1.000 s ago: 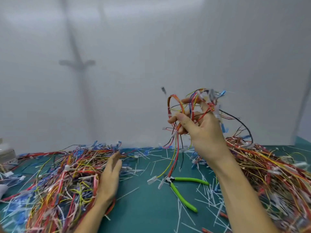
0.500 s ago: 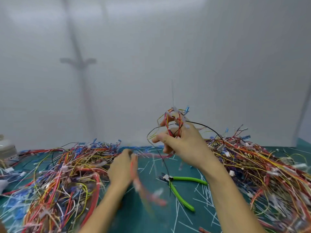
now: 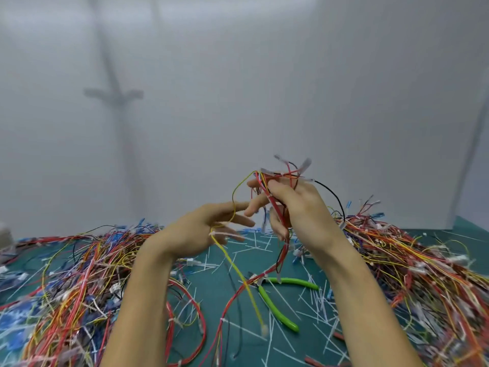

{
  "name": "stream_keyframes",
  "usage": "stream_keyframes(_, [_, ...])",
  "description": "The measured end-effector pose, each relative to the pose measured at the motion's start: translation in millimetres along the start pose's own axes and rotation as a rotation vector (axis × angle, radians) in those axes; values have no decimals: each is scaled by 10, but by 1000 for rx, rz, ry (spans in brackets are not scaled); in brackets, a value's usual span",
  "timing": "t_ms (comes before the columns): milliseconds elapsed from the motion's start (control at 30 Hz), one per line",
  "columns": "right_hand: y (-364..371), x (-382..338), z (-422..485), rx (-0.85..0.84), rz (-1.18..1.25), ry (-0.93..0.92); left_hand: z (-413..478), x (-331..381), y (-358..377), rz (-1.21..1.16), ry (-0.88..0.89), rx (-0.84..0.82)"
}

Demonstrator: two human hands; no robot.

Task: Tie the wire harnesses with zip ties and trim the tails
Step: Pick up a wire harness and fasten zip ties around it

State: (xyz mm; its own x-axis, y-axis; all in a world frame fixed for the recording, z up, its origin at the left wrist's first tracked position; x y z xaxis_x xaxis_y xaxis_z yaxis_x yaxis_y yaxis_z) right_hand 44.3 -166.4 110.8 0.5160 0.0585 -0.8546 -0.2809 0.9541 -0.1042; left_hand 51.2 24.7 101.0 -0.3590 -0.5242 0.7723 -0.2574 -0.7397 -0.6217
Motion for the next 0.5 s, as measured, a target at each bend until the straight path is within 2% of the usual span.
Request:
stream_keyframes(67, [-15, -2, -17, -12, -2, -13, -60, 2, -15, 35, -64, 0])
stream_keyframes(100, [-14, -1, -23, -20, -10, -15, -73, 7, -17, 14, -79, 66])
stream_keyframes(267, [31, 35, -16, -69, -57, -36, -39, 98, -6, -378, -30, 610])
stream_keyframes(300, [35, 39, -16, -77, -73, -37, -20, 110, 6, -421, -55, 644])
stream_keyframes(400, [51, 52, -16, -96, -128, -37, 41, 128, 78, -467, -183, 591])
stream_keyframes(500, [78, 53, -30, -117, -158, -26, 64, 154, 148, -547, -200, 573])
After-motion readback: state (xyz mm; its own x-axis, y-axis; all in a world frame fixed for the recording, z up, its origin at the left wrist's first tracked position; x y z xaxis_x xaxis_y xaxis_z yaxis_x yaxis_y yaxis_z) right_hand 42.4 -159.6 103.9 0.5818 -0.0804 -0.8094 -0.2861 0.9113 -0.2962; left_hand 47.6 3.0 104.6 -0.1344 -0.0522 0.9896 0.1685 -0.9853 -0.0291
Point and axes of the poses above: each hand's wrist, its own z-axis towards the middle knuckle, its own y-axis out of the palm, x = y × z, the point moved 1 cm from there along z, towards the middle knuckle, and after that the axes turned 2 degrees about -z, right-handed, at the moved point
